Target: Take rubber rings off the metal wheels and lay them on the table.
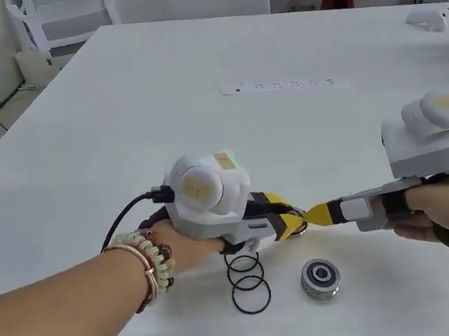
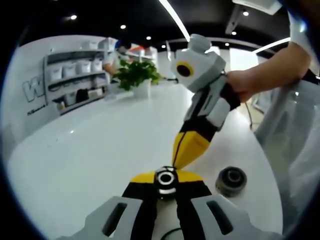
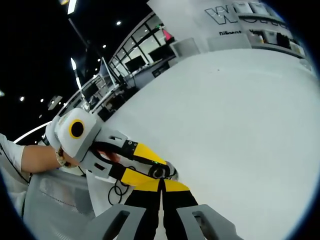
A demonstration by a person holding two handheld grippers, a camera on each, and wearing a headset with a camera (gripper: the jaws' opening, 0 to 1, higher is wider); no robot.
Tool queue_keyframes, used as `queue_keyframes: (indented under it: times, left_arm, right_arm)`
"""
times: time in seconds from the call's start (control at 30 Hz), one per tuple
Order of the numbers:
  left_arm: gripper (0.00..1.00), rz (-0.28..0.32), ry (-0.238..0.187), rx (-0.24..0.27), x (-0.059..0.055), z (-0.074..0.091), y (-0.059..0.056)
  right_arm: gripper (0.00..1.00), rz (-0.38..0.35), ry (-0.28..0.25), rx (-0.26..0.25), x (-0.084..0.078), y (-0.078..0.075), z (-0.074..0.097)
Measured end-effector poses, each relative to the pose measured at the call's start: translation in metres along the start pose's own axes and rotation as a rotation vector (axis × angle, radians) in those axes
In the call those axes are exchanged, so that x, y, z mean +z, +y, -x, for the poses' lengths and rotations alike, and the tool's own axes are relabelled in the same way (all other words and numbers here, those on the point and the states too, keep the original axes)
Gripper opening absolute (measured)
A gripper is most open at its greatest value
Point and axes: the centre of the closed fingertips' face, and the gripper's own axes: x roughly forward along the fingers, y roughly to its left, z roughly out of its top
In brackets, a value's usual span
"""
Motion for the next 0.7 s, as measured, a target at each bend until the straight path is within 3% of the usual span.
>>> queue_keyframes:
  times: [0.7]
  left_arm:
    - [0.13,-0.017,0.004,-0.012,-0.0002,0.0006,-0.0008]
  right_arm:
    - [0.00,0.003,0.010,0.015,0.0008,0.0048,-0.0009]
